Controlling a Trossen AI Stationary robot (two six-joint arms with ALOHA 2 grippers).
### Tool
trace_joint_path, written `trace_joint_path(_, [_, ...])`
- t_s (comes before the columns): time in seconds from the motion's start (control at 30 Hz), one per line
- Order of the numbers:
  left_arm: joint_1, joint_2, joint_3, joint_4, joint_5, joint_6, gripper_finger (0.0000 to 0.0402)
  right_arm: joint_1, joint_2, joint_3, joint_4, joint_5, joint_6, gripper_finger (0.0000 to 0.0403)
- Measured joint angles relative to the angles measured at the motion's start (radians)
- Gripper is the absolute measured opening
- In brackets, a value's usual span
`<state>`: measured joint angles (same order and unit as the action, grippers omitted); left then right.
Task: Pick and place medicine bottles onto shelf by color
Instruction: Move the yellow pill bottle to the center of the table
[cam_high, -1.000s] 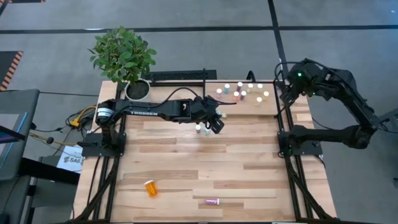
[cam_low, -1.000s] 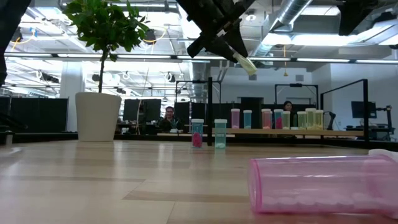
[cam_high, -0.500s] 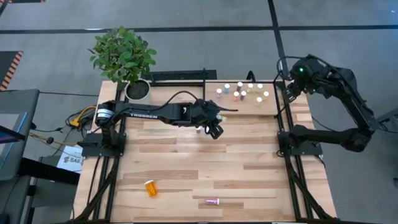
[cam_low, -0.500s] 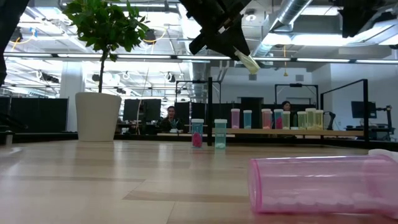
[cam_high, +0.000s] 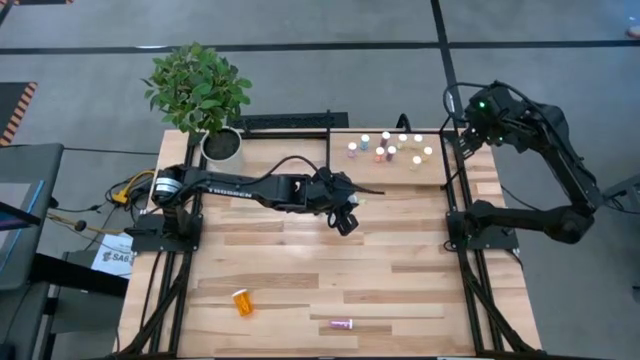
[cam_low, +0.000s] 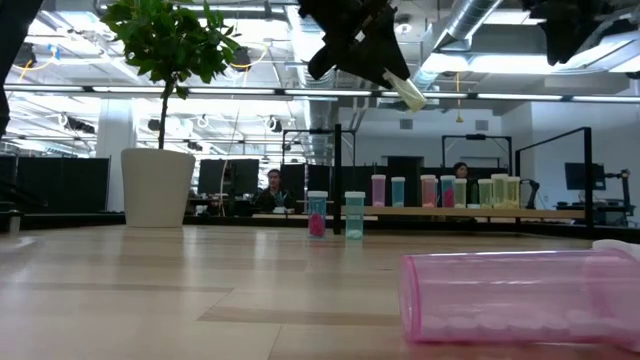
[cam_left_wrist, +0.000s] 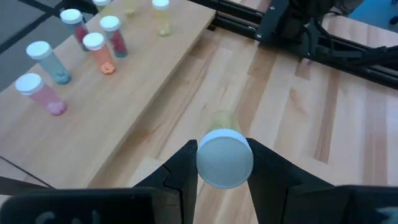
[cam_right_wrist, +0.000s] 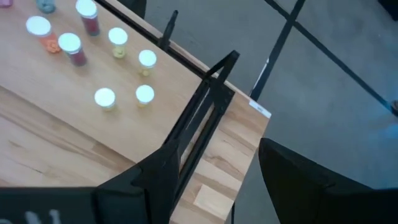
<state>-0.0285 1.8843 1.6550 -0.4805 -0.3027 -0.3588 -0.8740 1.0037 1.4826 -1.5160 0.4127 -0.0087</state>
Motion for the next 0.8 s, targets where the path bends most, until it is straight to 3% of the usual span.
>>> trace_joint_path(0.5, [-0.004, 0.0, 0.0, -0.082, 0.014, -0.11, 0.0095, 0.001, 0.042, 0.0, 0.064, -0.025, -0.101, 0.0238])
trace_joint_path(0.8, [-0.004, -0.001, 0.001, -0.325, 0.151, -0.309, 0.0095, 0.001, 0.045, 0.0, 0.083, -0.037, -0.096, 0.0238])
